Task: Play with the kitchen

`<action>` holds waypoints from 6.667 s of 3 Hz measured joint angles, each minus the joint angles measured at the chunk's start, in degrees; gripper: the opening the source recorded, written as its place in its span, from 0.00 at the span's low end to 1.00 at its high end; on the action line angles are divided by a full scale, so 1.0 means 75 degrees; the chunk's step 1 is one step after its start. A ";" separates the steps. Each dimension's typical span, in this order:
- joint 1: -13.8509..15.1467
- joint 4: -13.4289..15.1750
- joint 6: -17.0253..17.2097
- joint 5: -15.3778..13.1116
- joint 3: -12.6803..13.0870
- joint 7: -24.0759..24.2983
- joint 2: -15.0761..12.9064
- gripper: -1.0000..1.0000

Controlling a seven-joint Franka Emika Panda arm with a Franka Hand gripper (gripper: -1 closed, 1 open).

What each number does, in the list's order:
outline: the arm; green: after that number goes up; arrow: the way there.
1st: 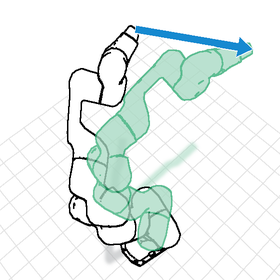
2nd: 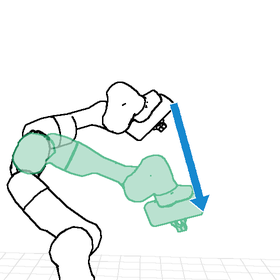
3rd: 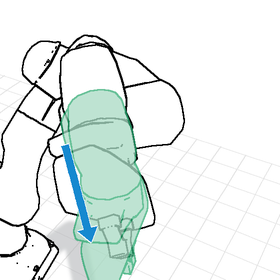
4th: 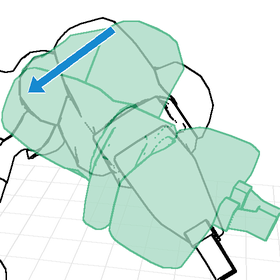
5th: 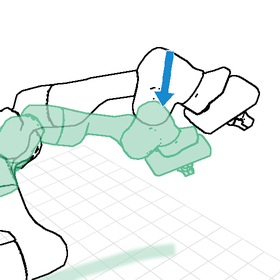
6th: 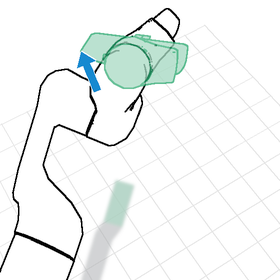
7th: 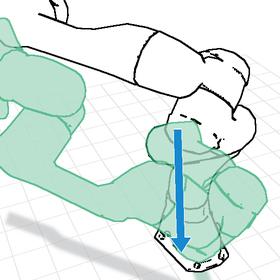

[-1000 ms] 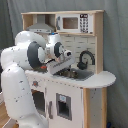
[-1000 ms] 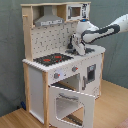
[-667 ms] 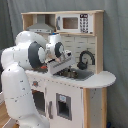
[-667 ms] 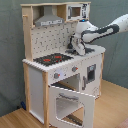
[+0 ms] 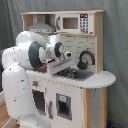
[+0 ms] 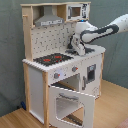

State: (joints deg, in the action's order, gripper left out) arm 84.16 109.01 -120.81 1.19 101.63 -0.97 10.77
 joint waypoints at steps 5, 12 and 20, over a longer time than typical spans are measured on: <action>0.0088 -0.1463 0.2303 -0.0022 0.0111 -0.0035 0.0029 0.00; 0.0575 -0.3774 0.1675 0.0848 0.2640 0.0207 0.2009 0.00; 0.3300 -0.6470 0.2479 0.2952 0.4550 0.0628 0.3719 1.00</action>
State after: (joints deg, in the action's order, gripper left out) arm 108.90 60.49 -102.21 23.33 135.76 3.74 38.66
